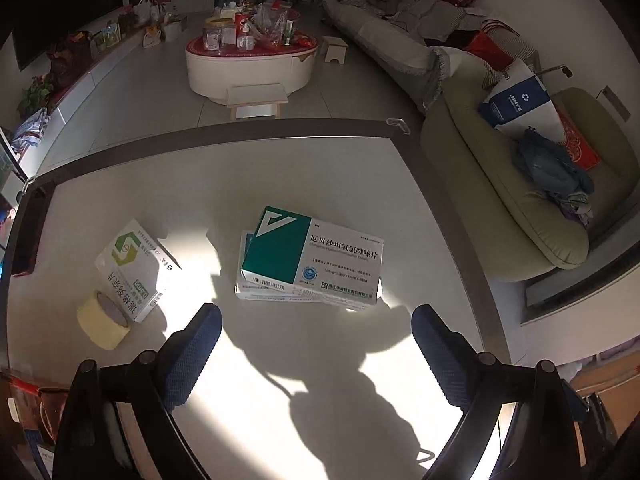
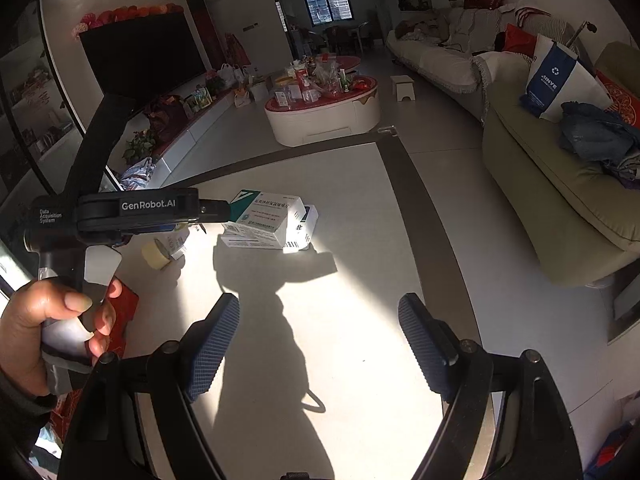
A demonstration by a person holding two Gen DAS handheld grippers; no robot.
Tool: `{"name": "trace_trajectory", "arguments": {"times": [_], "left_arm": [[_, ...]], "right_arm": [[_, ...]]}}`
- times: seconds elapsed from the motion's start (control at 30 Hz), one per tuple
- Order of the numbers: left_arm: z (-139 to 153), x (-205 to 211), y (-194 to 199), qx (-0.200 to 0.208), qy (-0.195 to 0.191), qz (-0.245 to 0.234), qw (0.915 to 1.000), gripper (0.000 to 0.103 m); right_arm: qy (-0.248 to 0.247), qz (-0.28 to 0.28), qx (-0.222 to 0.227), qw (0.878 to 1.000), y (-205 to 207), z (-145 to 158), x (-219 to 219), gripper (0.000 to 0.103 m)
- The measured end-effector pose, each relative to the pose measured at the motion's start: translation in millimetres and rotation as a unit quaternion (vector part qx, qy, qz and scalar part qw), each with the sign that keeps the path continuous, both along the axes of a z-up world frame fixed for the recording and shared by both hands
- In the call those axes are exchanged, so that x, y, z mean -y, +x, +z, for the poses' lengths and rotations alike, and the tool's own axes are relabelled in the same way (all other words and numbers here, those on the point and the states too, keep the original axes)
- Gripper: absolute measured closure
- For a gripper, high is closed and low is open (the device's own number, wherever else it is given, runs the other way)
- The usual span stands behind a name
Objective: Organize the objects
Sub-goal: 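Grasp the teal-and-white medicine box with the left tool while the right grasps the blue-and-white Febuxostat box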
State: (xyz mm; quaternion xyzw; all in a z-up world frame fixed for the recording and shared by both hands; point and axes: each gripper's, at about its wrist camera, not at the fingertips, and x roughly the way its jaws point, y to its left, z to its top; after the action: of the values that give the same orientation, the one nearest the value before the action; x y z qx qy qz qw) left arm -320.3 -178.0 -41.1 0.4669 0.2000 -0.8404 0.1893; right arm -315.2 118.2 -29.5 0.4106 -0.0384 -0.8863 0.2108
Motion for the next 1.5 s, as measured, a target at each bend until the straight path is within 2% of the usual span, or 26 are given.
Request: {"name": "trace_trajectory", "arguments": {"times": [0.07, 0.17, 0.27, 0.33, 0.4, 0.47, 0.53, 0.63, 0.7, 0.77, 0.83, 0.9, 1.0, 1.1, 1.13, 1.2, 1.37, 1.5], "left_arm": [[-6.2, 11.2, -30.1, 0.004, -0.015, -0.007, 0.9999, 0.005], [-26.0, 28.4, -68.2, 0.022, -0.008, -0.018, 0.9996, 0.005], [-53.5, 36.0, -77.2, 0.060, -0.001, -0.018, 0.9980, 0.005], [-68.4, 32.3, -64.1, 0.079, 0.015, -0.017, 0.9966, 0.005], [-66.6, 18.9, -34.2, 0.072, -0.002, -0.013, 0.9973, 0.005], [-65.9, 7.7, 0.5, 0.067, 0.013, -0.003, 0.9977, 0.005], [-59.9, 2.1, 33.0, 0.045, 0.008, 0.020, 0.9987, 0.005], [-56.8, 1.7, 73.6, 0.026, 0.027, 0.061, 0.9975, 0.005], [-59.0, -0.3, 95.2, 0.016, 0.049, 0.078, 0.9956, 0.005], [-59.9, -5.2, 110.2, 0.011, 0.055, 0.086, 0.9947, 0.005], [-62.7, -9.3, 116.3, 0.010, 0.065, 0.090, 0.9938, 0.005], [-69.2, -11.9, 117.5, 0.006, 0.091, 0.103, 0.9905, 0.005], [-75.2, -23.9, 113.4, -0.002, 0.114, 0.120, 0.9862, 0.005], [-81.5, -41.4, 100.8, 0.018, 0.100, 0.136, 0.9856, 0.005], [-84.3, -45.3, 100.0, 0.021, 0.096, 0.146, 0.9843, 0.001], [-84.2, -51.1, 98.0, 0.015, 0.083, 0.166, 0.9825, 0.000], [-81.4, -58.1, 83.5, 0.018, 0.064, 0.175, 0.9823, 0.000], [-83.8, -57.9, 89.7, 0.009, 0.072, 0.166, 0.9835, 0.000]], "right_arm": [[-0.007, 0.000, 0.007, 1.000, 2.2, -8.0, -3.3, 0.022], [-0.009, 0.005, 0.010, 1.000, 5.9, -15.1, -4.7, 0.022], [-0.009, 0.015, 0.011, 1.000, 6.2, -17.7, -2.1, 0.022], [-0.010, 0.020, 0.008, 1.000, 5.3, -17.8, -1.1, 0.022], [-0.015, 0.020, 0.006, 1.000, -0.5, -17.4, -2.9, 0.022], [-0.019, 0.020, 0.000, 1.000, -10.8, -16.7, -4.4, 0.020], [-0.011, 0.028, -0.011, 0.999, -26.6, -16.8, -0.8, 0.018], [0.016, 0.093, -0.017, 0.995, -60.9, -24.3, 20.5, 0.018], [0.050, 0.150, -0.016, 0.987, -84.2, -32.9, 43.5, 0.018], [0.083, 0.217, -0.011, 0.973, -103.1, -41.0, 70.3, 0.018], [0.138, 0.280, -0.021, 0.950, -113.8, -49.8, 99.1, 0.018], [0.184, 0.327, -0.041, 0.926, -119.5, -56.1, 124.5, 0.018], [0.200, 0.379, -0.038, 0.903, -132.5, -68.8, 148.5, 0.018], [0.210, 0.409, -0.012, 0.888, -148.5, -83.2, 165.1, 0.018], [0.222, 0.413, -0.010, 0.883, -153.7, -88.2, 170.1, 0.016], [0.229, 0.422, -0.015, 0.877, -161.3, -90.6, 176.6, 0.016], [0.251, 0.427, -0.014, 0.868, -171.9, -103.2, 189.6, 0.015], [0.209, 0.399, 0.025, 0.892, -181.0, -107.6, 182.8, 0.016]]}}
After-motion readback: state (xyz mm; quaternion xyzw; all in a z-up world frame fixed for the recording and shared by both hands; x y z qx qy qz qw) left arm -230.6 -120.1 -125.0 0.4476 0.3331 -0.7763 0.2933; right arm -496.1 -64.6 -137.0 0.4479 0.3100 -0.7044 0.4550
